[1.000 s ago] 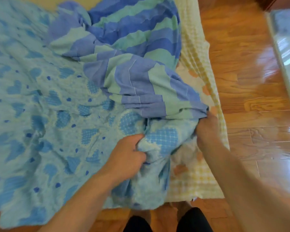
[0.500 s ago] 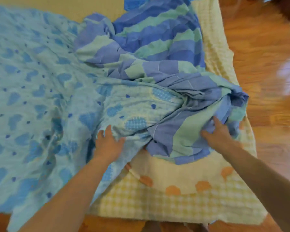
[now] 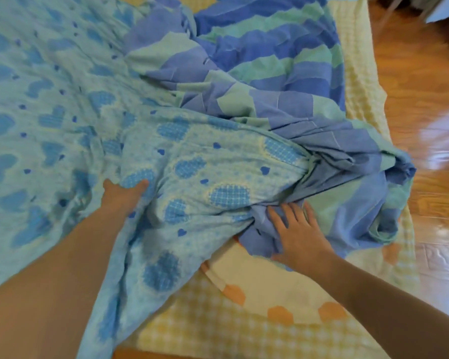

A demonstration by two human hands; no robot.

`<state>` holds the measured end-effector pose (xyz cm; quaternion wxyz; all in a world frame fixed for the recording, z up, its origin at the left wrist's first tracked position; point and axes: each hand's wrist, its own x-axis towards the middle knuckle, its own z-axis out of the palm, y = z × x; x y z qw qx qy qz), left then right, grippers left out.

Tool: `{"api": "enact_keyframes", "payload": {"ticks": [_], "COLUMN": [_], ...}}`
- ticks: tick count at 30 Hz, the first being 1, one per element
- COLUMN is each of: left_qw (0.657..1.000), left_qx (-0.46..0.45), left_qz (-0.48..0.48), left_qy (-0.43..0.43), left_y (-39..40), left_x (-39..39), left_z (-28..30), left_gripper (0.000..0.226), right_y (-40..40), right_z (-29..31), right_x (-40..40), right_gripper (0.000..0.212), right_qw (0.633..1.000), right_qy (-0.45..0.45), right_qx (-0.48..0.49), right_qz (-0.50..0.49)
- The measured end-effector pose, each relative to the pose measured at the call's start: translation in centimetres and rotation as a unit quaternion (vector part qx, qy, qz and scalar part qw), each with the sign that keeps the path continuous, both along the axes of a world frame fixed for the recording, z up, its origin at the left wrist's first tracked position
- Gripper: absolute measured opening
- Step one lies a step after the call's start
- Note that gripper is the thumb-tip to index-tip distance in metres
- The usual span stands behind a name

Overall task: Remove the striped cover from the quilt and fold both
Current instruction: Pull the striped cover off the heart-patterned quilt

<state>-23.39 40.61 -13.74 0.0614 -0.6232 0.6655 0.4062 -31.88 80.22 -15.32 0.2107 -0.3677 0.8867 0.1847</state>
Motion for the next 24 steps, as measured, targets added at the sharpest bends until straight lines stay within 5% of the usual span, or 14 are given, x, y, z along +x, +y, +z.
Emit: {"api": "enact_keyframes", "payload": {"ticks": [4, 7, 9, 10, 14, 17, 20, 22, 24], "left_qw": [0.976, 0.938, 0.921, 0.921, 0.908, 0.902, 0.904, 0.900, 0.885], "left_qx": [0.133, 0.271, 0.319, 0.317, 0.329, 0.335, 0.282, 0.175, 0.105], "left_qz": [0.007, 0.030, 0.032, 0.025, -0.019, -0.088, -0.245, -0.374, -0.452], "left_qy": [0.170, 0.216, 0.220, 0.225, 0.257, 0.257, 0.210, 0.142, 0.042], "left_y": [3.8, 6.9, 8.3, 9.0, 15.7, 23.7, 34.7, 41.7, 47.2], "left_x": [1.2, 4.2, 6.6, 7.7, 10.4, 11.4, 12.5, 13.0, 13.1], "left_z": [3.8, 9.8, 13.3, 14.4, 15.8, 14.8, 12.7, 11.1, 11.4], "left_gripper": [0.034, 0.025, 0.026, 0.026, 0.031, 0.039, 0.032, 0.029, 0.029], "right_y": [2.4, 7.3, 10.9, 12.2, 14.4, 15.8, 16.9, 19.1, 21.7], "right_z": [2.1, 5.7, 8.8, 9.9, 10.2, 7.2, 6.2, 6.0, 8.1], "right_x": [-2.5, -8.1, -14.9, -18.5, -25.8, -22.3, -14.5, -8.7, -4.9], "right_gripper": [0.103, 0.074, 0.032, 0.019, 0.037, 0.048, 0.052, 0.048, 0.063], "right_qw": [0.998, 0.982, 0.962, 0.953, 0.963, 0.978, 0.972, 0.896, 0.721], "right_qy": [0.032, 0.096, 0.186, 0.244, 0.257, 0.139, -0.101, -0.257, -0.445], "right_qx": [0.024, -0.040, -0.074, -0.084, 0.072, 0.083, -0.048, -0.179, -0.242], "right_qz": [0.052, 0.157, 0.185, 0.158, -0.051, -0.134, -0.205, -0.315, -0.473]}}
